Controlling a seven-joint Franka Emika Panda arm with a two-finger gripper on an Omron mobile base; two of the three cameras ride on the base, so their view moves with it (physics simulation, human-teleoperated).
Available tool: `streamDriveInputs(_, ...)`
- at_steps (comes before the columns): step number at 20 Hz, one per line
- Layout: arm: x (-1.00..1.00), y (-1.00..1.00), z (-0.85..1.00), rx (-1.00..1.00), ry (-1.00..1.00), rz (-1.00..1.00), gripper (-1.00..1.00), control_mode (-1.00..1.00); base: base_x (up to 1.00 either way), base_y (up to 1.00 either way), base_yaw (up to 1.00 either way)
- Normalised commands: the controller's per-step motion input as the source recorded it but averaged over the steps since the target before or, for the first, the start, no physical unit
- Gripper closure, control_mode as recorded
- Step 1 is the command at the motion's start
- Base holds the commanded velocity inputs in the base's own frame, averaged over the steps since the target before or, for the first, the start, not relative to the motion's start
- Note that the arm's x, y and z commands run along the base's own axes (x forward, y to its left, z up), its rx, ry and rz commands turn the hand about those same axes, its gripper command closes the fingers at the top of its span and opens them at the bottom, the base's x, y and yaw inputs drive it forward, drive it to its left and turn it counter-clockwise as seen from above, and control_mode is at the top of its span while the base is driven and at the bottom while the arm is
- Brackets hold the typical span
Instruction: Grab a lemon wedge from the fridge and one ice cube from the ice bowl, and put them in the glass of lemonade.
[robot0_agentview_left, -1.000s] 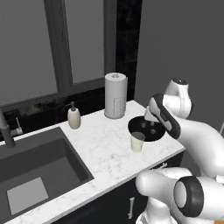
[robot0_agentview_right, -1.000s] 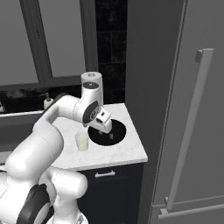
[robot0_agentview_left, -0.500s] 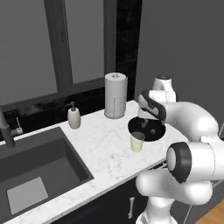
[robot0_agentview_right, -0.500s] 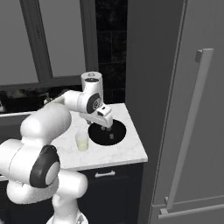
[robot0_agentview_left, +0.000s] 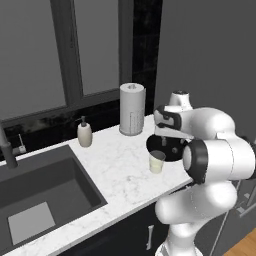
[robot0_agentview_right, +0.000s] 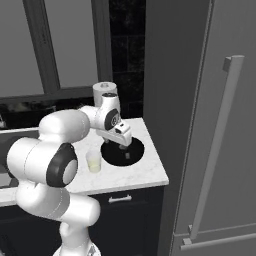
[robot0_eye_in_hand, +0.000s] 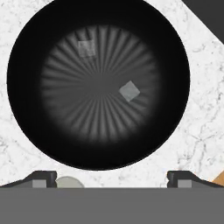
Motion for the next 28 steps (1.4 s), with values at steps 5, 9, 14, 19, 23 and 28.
streamDriveInputs(5, 0.28, -0.15, -0.26, 0.00, 0.00, 0.00, -1.00, -1.00, 0.00, 0.00, 0.00)
streamDriveInputs(9, 0.30, -0.08, -0.22, 0.00, 0.00, 0.00, -1.00, -1.00, 0.00, 0.00, 0.00)
streamDriveInputs(14, 0.31, 0.00, -0.19, 0.00, 0.00, 0.00, -1.00, -1.00, 0.00, 0.00, 0.00)
streamDriveInputs(19, 0.30, 0.00, -0.20, 0.00, 0.00, 0.00, -1.00, -1.00, 0.00, 0.00, 0.00)
streamDriveInputs(23, 0.33, 0.00, -0.23, 0.00, 0.00, 0.00, -1.00, -1.00, 0.00, 0.00, 0.00)
streamDriveInputs(28, 0.28, 0.00, -0.21, 0.00, 0.00, 0.00, -1.00, -1.00, 0.00, 0.00, 0.00)
